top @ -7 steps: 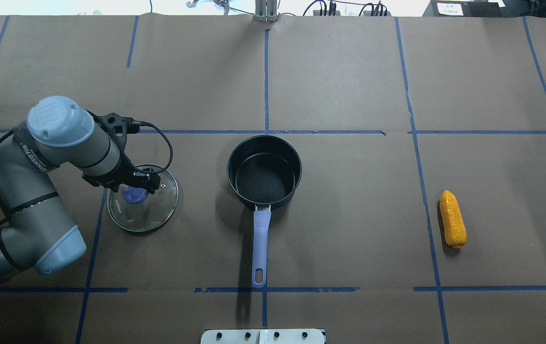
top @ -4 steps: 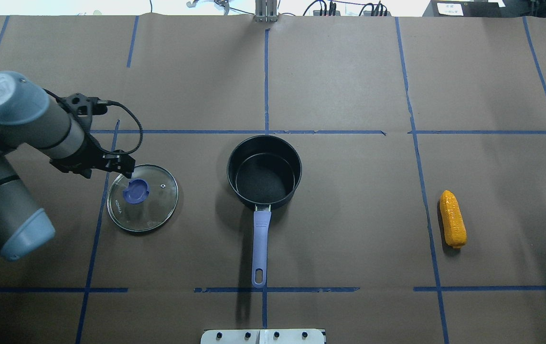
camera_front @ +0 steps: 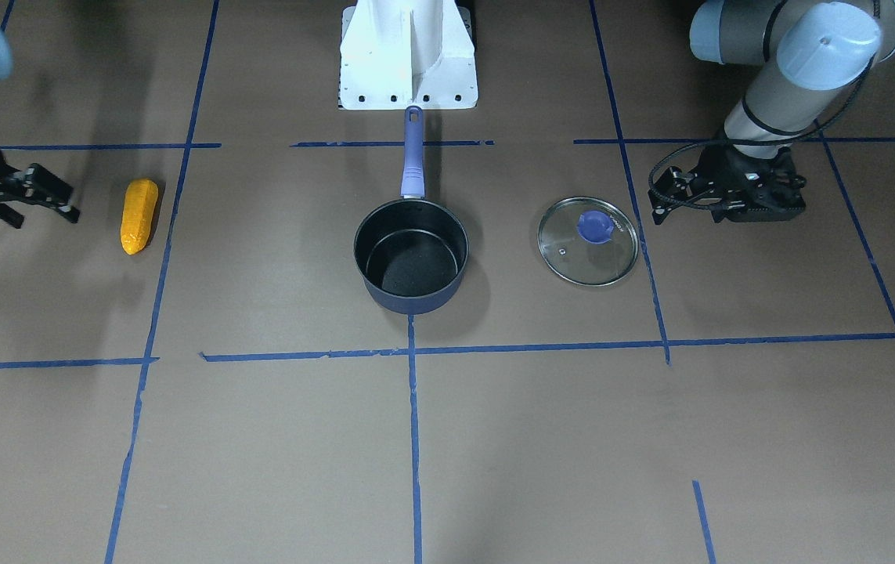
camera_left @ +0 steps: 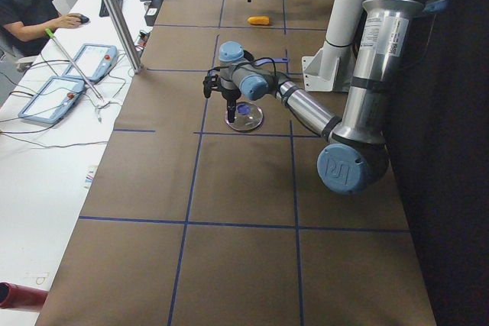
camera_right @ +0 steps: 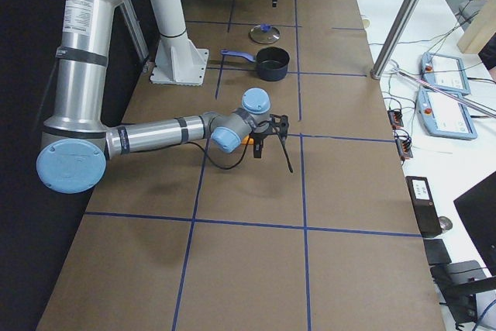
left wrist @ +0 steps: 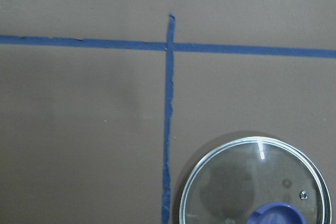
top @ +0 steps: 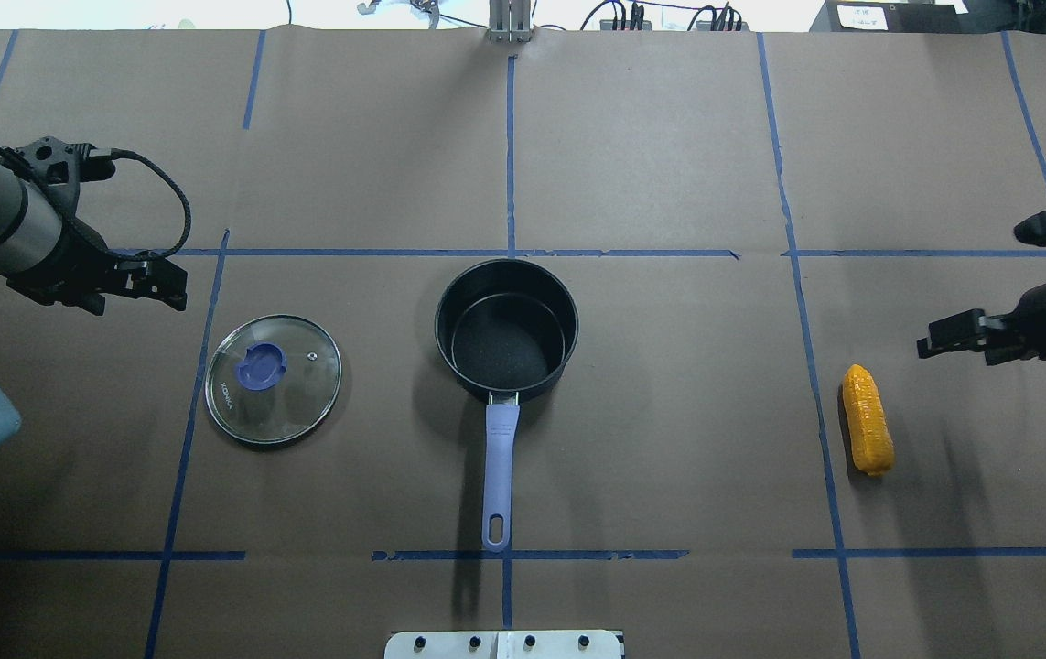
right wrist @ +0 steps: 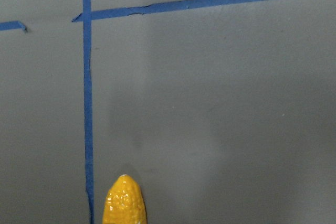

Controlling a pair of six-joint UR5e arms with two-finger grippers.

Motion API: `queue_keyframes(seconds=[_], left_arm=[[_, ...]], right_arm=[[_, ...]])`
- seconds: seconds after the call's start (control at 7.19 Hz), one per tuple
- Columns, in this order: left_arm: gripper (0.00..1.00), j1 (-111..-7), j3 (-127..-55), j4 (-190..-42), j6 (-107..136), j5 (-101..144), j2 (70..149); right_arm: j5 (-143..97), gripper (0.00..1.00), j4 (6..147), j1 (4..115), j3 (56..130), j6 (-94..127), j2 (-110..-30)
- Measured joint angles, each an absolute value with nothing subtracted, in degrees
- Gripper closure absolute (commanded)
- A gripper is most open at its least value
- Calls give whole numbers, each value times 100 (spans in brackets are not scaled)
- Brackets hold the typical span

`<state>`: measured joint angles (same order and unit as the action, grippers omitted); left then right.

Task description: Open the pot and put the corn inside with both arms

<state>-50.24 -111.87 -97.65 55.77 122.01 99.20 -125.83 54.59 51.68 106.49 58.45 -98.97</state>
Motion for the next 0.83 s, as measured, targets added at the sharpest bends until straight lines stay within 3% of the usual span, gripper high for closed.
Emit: queue_keyframes(seconds=[0.42, 0.7, 0.83], left_arm=[[0, -5064, -11237, -9764, 5581, 12200, 9882], [0, -5070, -11241, -9765, 5581, 12194, 9879], [0, -5071, -11241, -9765, 5581, 12192, 9879]], right_arm=[[-11796, 2, 5427, 4069, 10757, 6800, -9782], [-11404, 48, 5443, 3627, 10778, 6965, -9781], [-11290, 78, 5459, 3543, 10771, 6985, -9786]])
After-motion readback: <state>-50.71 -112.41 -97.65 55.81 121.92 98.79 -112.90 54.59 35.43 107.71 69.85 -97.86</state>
